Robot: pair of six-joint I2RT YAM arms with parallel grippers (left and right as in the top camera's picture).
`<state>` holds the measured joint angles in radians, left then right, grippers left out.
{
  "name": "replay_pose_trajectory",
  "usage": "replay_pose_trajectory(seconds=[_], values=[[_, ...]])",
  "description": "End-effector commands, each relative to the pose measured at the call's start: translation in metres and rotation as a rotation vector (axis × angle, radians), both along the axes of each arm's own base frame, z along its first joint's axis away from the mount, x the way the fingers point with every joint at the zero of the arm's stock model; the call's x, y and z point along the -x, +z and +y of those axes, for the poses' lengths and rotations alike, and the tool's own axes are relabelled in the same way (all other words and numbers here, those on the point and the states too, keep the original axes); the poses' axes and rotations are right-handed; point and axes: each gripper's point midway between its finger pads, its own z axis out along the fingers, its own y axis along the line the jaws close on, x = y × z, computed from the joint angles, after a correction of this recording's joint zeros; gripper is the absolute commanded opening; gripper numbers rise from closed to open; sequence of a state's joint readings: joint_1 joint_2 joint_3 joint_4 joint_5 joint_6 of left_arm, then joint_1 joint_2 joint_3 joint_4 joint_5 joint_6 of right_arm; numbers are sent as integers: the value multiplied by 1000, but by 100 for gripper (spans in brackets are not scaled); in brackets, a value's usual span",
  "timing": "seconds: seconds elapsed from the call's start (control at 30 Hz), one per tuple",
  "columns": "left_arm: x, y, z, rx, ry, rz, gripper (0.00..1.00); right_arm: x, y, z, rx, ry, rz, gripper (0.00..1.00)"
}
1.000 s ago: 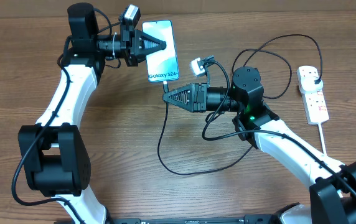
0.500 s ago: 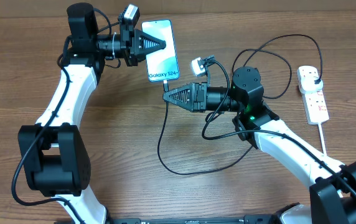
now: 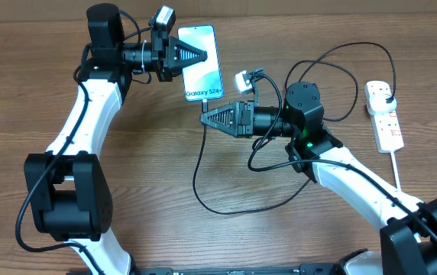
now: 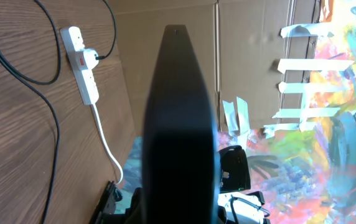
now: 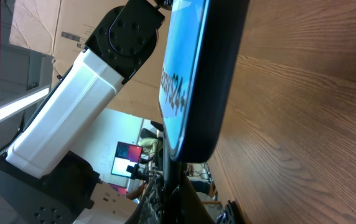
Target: Plug charger to phone and switch on socket
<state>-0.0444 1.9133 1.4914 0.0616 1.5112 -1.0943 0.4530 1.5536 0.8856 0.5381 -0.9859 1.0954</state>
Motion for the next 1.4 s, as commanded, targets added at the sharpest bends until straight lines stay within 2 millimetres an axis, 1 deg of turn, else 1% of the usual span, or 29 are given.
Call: replay_pose_trajectory(seconds=[0.0,0.13,0.4,0.63,1.17,1.37], values=[[13,13,-6,18,-60,-34,4,-7,0,-3,0,-36,-4,4],[16,14,-6,26,-80,-52,4,-9,0,-5,0,-42,-5,4],[16,14,-6,26,-82,-53,5,-13,0,-8,0,-59,-6,4],[20,14,-14,26,-101,-56,4,-17,1,-9,-2,-79,-13,4],[24,14,-22,27,-121,-56,4,-33,2,-29,-4,-134,-17,4],[25,14,-24,27,-124,-56,4,-34,2,-29,-5,-136,-20,4]])
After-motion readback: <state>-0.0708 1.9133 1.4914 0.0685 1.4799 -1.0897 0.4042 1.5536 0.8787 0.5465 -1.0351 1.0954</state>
